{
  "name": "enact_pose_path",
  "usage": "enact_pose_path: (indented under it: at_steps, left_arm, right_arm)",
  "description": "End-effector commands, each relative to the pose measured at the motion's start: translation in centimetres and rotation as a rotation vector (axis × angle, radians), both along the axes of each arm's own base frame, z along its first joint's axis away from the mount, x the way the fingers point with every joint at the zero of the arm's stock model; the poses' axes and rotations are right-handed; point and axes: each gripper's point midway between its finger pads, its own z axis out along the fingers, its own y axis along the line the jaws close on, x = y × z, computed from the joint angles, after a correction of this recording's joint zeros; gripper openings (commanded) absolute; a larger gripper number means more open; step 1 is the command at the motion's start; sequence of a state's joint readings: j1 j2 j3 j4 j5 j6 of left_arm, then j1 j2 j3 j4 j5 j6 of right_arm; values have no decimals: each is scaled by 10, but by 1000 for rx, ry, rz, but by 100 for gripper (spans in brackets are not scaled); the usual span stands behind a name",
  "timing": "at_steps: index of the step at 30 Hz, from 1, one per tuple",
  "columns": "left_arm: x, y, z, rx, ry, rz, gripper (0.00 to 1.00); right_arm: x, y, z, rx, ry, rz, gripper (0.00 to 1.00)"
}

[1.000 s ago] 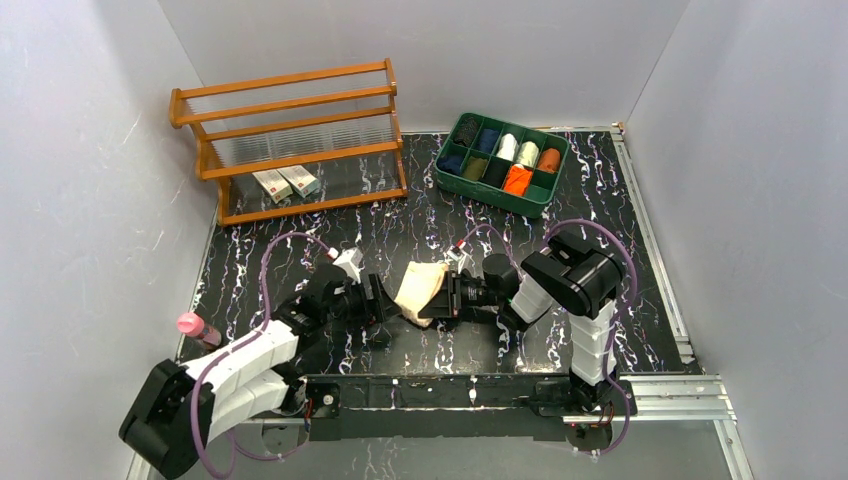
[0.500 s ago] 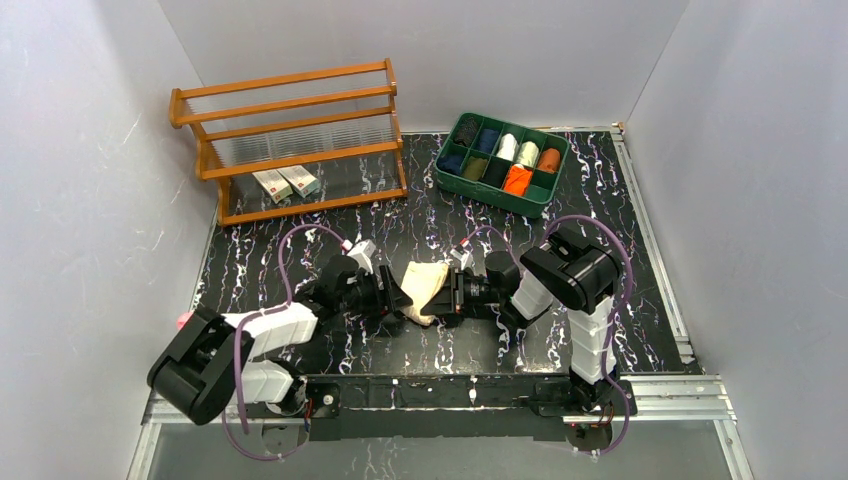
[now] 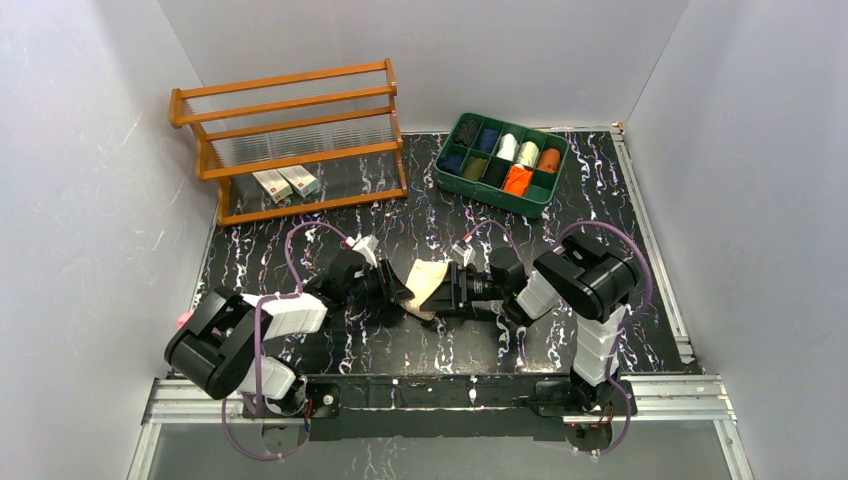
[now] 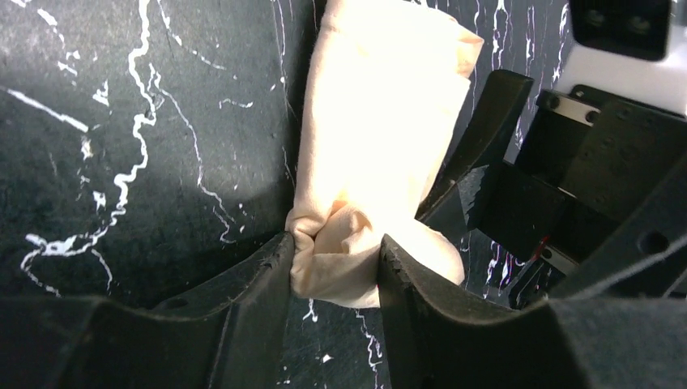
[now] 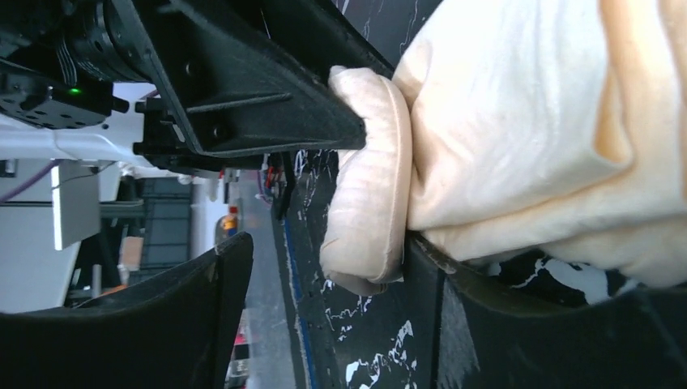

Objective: Roll the underwear
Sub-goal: Roll the underwear to the center of the board.

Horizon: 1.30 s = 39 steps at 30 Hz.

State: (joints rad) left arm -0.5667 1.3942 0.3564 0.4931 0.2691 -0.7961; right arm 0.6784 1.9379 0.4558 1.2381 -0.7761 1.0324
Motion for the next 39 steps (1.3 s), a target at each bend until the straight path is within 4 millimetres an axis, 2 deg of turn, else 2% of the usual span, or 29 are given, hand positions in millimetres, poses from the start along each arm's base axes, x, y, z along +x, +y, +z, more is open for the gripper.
enact_pose_path:
  at_steps: [1,5,11,14,16,17,18,20,25,28,33,39]
  left_arm:
    - [-37,52,-70,285,213,65,41]
    - [-38,50,-72,295,234,44,40]
    - [-36,46,-69,295,247,16,41]
    - [-37,45,-69,294,257,13,40]
    - [-38,45,-69,295,264,12,41]
    - [-39,45,-68,295,264,7,40]
    - [-39,44,-68,293,264,6,40]
    - [-39,44,-66,290,262,4,40]
    - [-37,43,-60,286,251,5,40]
    - [-37,45,-60,295,254,7,40]
    - [-38,45,-58,292,254,14,40]
    - [-37,46,-55,295,250,15,40]
  right_arm:
    - [3,-11,-8,-95,-63,-32,78]
    - [15,-23,-6,-214,-161,-93,83]
    - [36,-48,11,-352,-373,-195,85]
    - [47,-59,32,-366,-541,-242,87]
    - [54,-66,54,-341,-669,-293,88]
    - [60,-70,65,-334,-709,-339,95]
    - [66,-76,72,-340,-717,-398,98]
    - [74,-80,81,-357,-739,-442,99]
    - [73,-65,78,-375,-775,-304,99]
    - [66,-54,84,-297,-859,-240,93]
    - [48,-40,96,-247,-1131,-149,84]
    - [28,-19,79,-356,-1444,26,82]
